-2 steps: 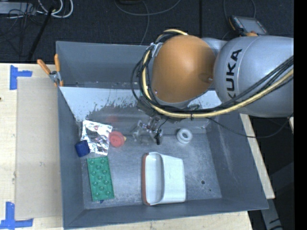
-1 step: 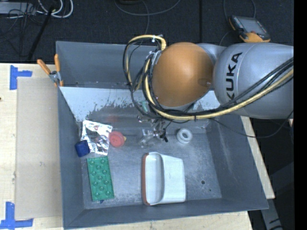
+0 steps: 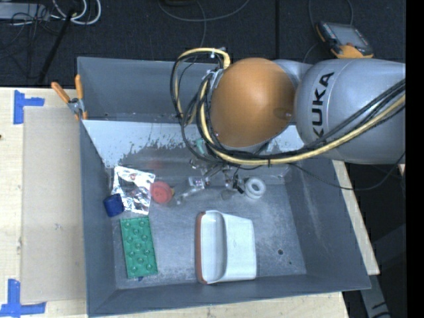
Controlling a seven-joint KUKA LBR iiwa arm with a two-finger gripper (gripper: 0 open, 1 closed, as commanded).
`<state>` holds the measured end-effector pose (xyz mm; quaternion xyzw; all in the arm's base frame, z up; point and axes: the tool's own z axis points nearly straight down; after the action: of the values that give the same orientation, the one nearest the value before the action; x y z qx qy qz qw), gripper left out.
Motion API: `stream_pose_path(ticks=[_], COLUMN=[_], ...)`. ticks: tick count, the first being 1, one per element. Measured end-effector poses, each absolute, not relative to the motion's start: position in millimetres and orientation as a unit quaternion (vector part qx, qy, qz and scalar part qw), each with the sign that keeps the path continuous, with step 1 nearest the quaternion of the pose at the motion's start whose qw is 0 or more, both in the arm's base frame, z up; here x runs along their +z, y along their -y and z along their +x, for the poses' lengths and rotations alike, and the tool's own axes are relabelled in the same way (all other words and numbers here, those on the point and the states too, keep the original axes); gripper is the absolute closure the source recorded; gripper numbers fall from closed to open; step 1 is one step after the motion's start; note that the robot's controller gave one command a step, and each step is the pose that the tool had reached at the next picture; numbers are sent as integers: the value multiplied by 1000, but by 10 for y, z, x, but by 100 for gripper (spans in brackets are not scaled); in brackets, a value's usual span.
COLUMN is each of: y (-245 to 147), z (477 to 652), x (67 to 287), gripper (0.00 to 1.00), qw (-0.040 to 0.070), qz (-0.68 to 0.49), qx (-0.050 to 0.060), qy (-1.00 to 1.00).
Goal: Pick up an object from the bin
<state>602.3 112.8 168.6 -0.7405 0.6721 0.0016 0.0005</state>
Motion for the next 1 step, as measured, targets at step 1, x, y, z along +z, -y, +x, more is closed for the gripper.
stream_pose_path(ticks=[1], y=[-763], z=[5735], x=[1440], gripper=[0], qw=[-2], qz=[-835], qx=[2], qy=[-551])
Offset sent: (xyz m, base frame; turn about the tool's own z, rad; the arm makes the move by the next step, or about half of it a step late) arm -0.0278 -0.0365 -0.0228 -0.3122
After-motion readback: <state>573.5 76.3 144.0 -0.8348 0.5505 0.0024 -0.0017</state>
